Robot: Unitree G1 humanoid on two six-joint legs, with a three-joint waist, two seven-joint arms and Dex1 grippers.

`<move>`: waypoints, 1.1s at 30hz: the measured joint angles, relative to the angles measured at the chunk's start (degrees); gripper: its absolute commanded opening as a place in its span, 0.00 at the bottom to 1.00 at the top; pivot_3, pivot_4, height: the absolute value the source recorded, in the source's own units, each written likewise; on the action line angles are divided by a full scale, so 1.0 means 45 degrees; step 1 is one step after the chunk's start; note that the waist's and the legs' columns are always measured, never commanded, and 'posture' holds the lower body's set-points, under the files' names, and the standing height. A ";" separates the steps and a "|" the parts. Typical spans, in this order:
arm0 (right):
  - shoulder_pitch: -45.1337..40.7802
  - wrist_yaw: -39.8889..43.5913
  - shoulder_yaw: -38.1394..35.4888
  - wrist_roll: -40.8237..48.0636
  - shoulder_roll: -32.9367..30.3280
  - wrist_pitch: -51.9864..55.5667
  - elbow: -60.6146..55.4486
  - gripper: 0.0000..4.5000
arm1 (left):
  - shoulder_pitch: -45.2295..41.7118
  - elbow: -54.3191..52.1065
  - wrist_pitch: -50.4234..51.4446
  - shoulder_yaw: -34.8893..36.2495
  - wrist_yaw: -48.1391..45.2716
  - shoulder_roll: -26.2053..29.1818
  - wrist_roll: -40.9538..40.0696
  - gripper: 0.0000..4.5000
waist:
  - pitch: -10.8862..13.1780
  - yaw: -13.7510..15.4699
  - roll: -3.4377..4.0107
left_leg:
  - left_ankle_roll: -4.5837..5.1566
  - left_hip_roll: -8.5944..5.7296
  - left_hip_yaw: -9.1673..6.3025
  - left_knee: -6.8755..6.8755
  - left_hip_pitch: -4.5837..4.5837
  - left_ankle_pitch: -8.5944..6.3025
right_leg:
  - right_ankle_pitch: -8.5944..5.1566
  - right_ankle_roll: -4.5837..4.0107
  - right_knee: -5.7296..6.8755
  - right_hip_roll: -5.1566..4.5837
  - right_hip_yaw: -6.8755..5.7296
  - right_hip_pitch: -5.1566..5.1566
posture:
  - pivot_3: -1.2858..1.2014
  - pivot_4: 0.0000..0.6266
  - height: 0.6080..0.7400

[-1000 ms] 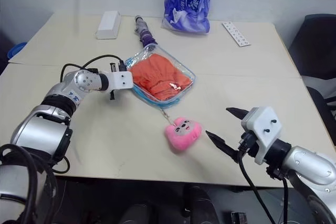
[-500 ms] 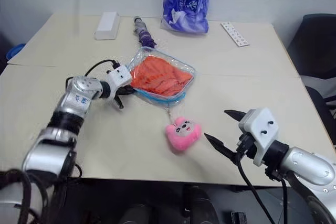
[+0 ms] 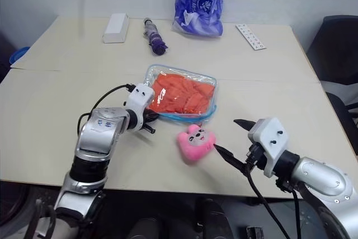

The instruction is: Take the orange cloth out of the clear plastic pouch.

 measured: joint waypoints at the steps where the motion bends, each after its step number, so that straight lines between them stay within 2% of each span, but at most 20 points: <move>1: 0.0009 -0.0006 0.0100 -0.0023 0.0032 -0.0036 0.0004 1.00 | -0.0098 0.0109 -0.0011 0.0101 0.0324 -0.0064 -0.0001 0.39 | 0.0000 -0.0015 0.0000 | 0.0000 0.0001 0.0002 -0.0001 0.0001 0.0000 | 0.0000 0.0000 0.0001 0.0000 0.0000 -0.0001 | 0.52 0.24 1.00; 8: 0.0074 -0.0095 0.0203 -0.0248 0.0404 -0.0104 0.0018 1.00 | -0.0604 0.0742 -0.0219 0.0838 0.1778 -0.0686 -0.0545 0.86 | 0.0000 0.0024 0.0000 | -0.0003 -0.0001 -0.0004 0.0000 -0.0002 0.0001 | 0.0000 0.0000 0.0000 -0.0010 -0.0009 -0.0001 | 0.52 0.24 1.00; 10: 0.0148 -0.0071 0.0229 -0.0221 0.0428 -0.0099 0.0057 1.00 | -0.0600 0.0581 -0.0189 0.0794 0.1491 -0.0302 -0.1021 0.86 | 0.0000 -0.0010 0.0000 | -0.0009 0.0002 0.0001 0.0000 -0.0002 0.0003 | 0.0000 0.0000 0.0000 -0.0009 -0.0008 -0.0005 | 0.52 0.24 1.00; 15: -0.0317 0.0627 0.1183 -0.0161 0.0493 -0.0145 0.0923 1.00 | -0.0408 -0.0461 -0.0237 0.0908 -0.0394 0.2340 -0.2724 0.86 | 0.0000 -0.0190 0.0000 | -0.0041 0.0012 0.0011 0.0000 0.0013 0.0016 | -0.0008 -0.0015 0.0015 -0.0001 -0.0005 -0.0009 | 0.52 0.24 1.00; 21: -0.2588 0.2227 0.3699 -0.0789 0.0639 -0.0587 0.3628 1.00 | 0.0152 -0.1094 -0.1037 0.3038 -0.4215 0.5850 -0.6034 0.86 | 0.0002 -0.0357 0.0004 | -0.0064 0.0025 -0.0012 -0.0005 0.0014 0.0015 | -0.0028 -0.0047 0.0020 0.0007 -0.0029 -0.0015 | 0.52 0.24 1.00; 25: -0.3993 0.3107 0.5132 -0.1409 0.1230 -0.0959 0.5694 0.71 | 0.2024 -0.1078 -0.3767 0.3378 -0.6653 0.8088 -0.7099 0.87 | 0.0007 -0.0344 0.0011 | -0.0066 0.0024 -0.0029 -0.0002 0.0029 0.0016 | -0.0032 -0.0055 0.0014 -0.0003 -0.0052 -0.0019 | 0.52 0.24 1.00; 29: -0.4808 0.3665 0.5694 -0.1747 0.1712 -0.1208 0.6664 0.40 | 0.2641 -0.0303 -0.5815 0.3332 -0.7364 0.8857 -0.7180 0.87 | 0.0008 -0.0285 0.0012 | -0.0065 0.0021 -0.0071 0.0012 0.0014 0.0016 | -0.0031 -0.0054 0.0003 -0.0006 -0.0080 -0.0019 | 0.52 0.24 1.00; 33: -0.5209 0.4032 0.6138 -0.1851 0.2232 -0.1222 0.7067 0.10 | 0.2944 0.0014 -0.7052 0.3232 -0.7590 0.9071 -0.7195 0.87 | 0.0007 -0.0315 0.0011 | -0.0064 0.0022 -0.0072 0.0008 -0.0018 0.0014 | -0.0031 -0.0053 0.0003 -0.0006 -0.0087 -0.0019 | 0.52 0.24 1.00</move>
